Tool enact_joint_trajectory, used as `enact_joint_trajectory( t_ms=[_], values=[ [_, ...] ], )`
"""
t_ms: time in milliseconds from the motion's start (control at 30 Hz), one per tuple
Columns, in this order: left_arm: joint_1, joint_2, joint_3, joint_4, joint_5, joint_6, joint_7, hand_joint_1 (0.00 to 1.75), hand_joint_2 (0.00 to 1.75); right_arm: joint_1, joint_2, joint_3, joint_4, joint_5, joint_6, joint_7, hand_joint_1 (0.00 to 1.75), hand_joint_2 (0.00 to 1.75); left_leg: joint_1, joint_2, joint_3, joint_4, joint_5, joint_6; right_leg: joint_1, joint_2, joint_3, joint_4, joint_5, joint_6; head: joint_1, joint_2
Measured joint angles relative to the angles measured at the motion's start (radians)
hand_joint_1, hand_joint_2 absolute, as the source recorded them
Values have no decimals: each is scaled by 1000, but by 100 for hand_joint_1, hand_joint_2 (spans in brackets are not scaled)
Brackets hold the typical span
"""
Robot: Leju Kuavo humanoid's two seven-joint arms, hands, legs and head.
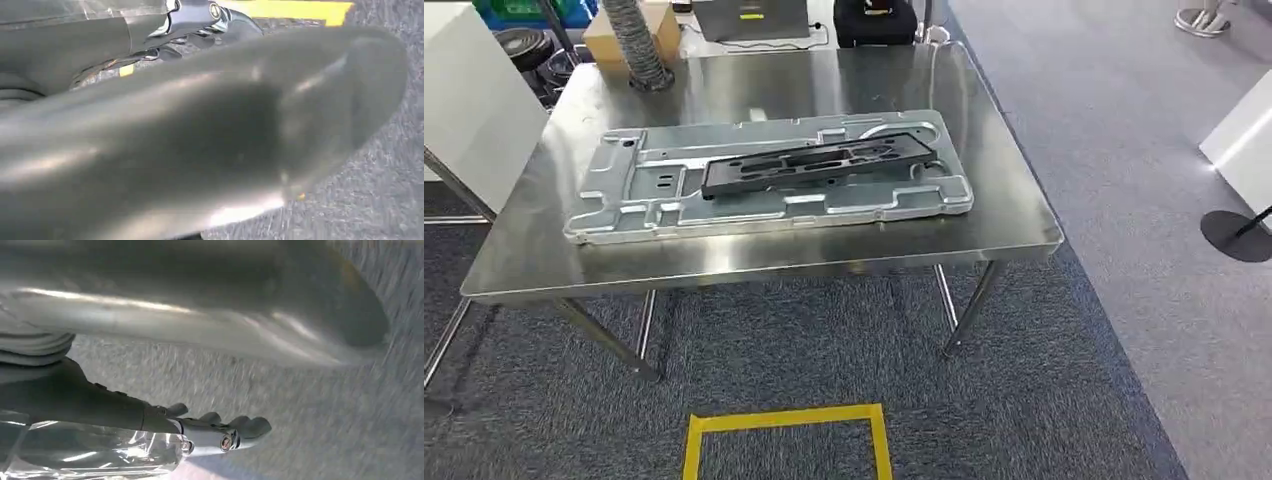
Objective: Take the parts from the cabinet and place them on the table.
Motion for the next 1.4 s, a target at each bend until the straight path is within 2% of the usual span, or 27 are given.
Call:
enact_joint_trajectory(
  t_ms=[33,67,133,167,200,267,333,367,400,433,533,600,667,700,733,767,800,867,933,1033,1067,1100,1167,1233,1300,1367,1400],
  values=[
    [1,-4,-2,2,0,-4,-5,0,0,0,8,3,6,1,-3,-9,0,0,9,4,-11,-10,20,9,2,3,-7,1,6,5,-1,0],
    [-2,-4,-2,3,0,-6,-6,0,0,-2,11,5,9,2,-4,-16,0,0,7,7,-25,-8,33,16,-2,8,-19,19,-36,11,-5,0],
    [-3,-3,-8,3,-2,-8,-13,0,0,-3,19,13,17,2,-4,-34,0,0,7,7,-56,-7,57,26,-6,9,-44,132,-177,22,7,0],
    [-3,-3,-11,3,-2,-8,-14,0,0,-6,21,15,18,3,-3,-39,0,0,6,8,-70,-6,69,27,-8,9,-57,208,-226,27,7,0],
    [-3,-3,-13,3,-3,-7,-14,0,0,-10,23,18,21,3,-2,-47,0,0,5,9,-87,-4,80,26,-11,8,-66,277,-245,32,6,0],
    [-3,1,-16,3,-9,-5,-11,0,0,-16,30,18,26,-3,0,-58,0,0,6,11,-122,8,99,21,-14,8,-40,308,-192,36,7,0],
    [-2,4,-18,3,-12,-3,-6,0,0,-20,38,18,29,-3,0,-56,0,0,6,10,-155,24,115,15,-16,8,67,177,-125,31,7,0],
    [-1,6,-18,3,-15,-3,-5,0,0,-22,40,19,31,-2,0,-53,0,0,6,9,-165,32,121,12,-16,9,135,83,-131,25,7,0],
    [1,6,-19,3,-16,-2,-4,0,0,-25,42,21,32,3,0,-38,0,0,2,8,-176,39,125,6,-7,8,190,-10,-168,17,8,0],
    [3,10,-19,3,-18,2,-3,0,0,-26,49,24,34,13,1,-20,0,0,3,9,-179,40,134,-2,-8,8,202,-39,-180,9,4,0],
    [12,20,-19,3,-16,12,-1,0,0,-24,59,35,41,40,19,18,0,0,6,10,-186,33,160,-22,-4,8,182,-39,-157,-12,7,0],
    [21,23,-18,3,-14,15,1,0,0,-24,65,46,43,53,29,35,0,0,11,4,-208,76,88,-31,-8,3,162,-44,-134,-29,5,0],
    [27,23,-18,3,-14,17,3,0,0,-24,69,54,45,55,37,49,0,0,13,3,-249,221,-34,-39,-6,2,136,-43,-114,-33,3,0],
    [27,24,-18,3,-14,19,4,0,0,-23,72,56,47,55,37,56,0,0,14,3,-264,296,-70,-42,-5,1,123,-41,-103,-32,3,0],
    [27,26,-18,3,-18,18,6,0,0,-23,74,57,48,55,39,64,0,0,16,3,-268,344,-73,-44,-5,1,108,-38,-94,-31,3,0],
    [27,29,-19,3,-21,17,7,0,0,-23,77,60,49,55,40,72,0,0,17,3,-253,352,-47,-45,-5,0,90,-32,-85,-29,3,0],
    [27,31,-19,3,-22,12,7,0,0,-24,80,61,49,55,47,81,0,0,18,3,-220,318,-9,-45,-6,0,73,-25,-77,-26,3,0],
    [23,39,-19,3,-24,6,7,0,0,-24,85,64,50,58,58,92,0,0,22,3,-107,161,48,-46,-7,1,42,-9,-64,-18,3,0],
    [18,45,-19,3,-26,3,6,0,0,-26,89,68,51,61,74,106,0,0,16,-3,-19,10,5,-35,-2,1,22,5,-54,-6,3,0],
    [20,48,-20,3,-30,1,6,0,0,-27,90,69,51,61,104,130,0,0,12,-2,-42,18,15,-12,-2,0,17,1,-27,12,4,0],
    [20,48,-20,3,-30,1,6,0,0,-26,90,69,52,60,119,144,0,0,19,3,-48,11,27,3,-5,2,10,5,-30,19,2,0],
    [18,48,-19,3,-30,0,6,0,0,-27,90,69,53,60,133,155,0,0,17,6,-58,12,36,12,-8,4,2,29,-73,22,5,0],
    [17,50,-19,3,-29,-3,2,0,0,-30,90,69,54,58,160,170,0,0,13,6,-82,14,55,21,-9,6,-38,171,-200,28,9,0],
    [17,52,-19,3,-26,-7,-2,0,0,-31,90,69,55,57,173,173,0,0,7,8,-109,17,75,25,-9,6,-68,311,-260,30,9,0],
    [17,54,-19,3,-23,-9,-3,0,0,-32,90,69,56,57,179,173,0,0,0,8,-137,24,94,26,-8,6,-26,298,-210,23,9,0],
    [17,55,-19,3,-21,-9,-3,0,0,-35,90,69,56,57,180,174,0,0,-7,6,-162,30,109,25,1,8,91,135,-147,0,8,0],
    [17,54,-19,3,-21,-10,-4,0,0,-38,89,69,56,57,180,174,0,0,-4,7,-169,32,116,25,10,9,156,40,-146,-17,8,0]
  ],
)
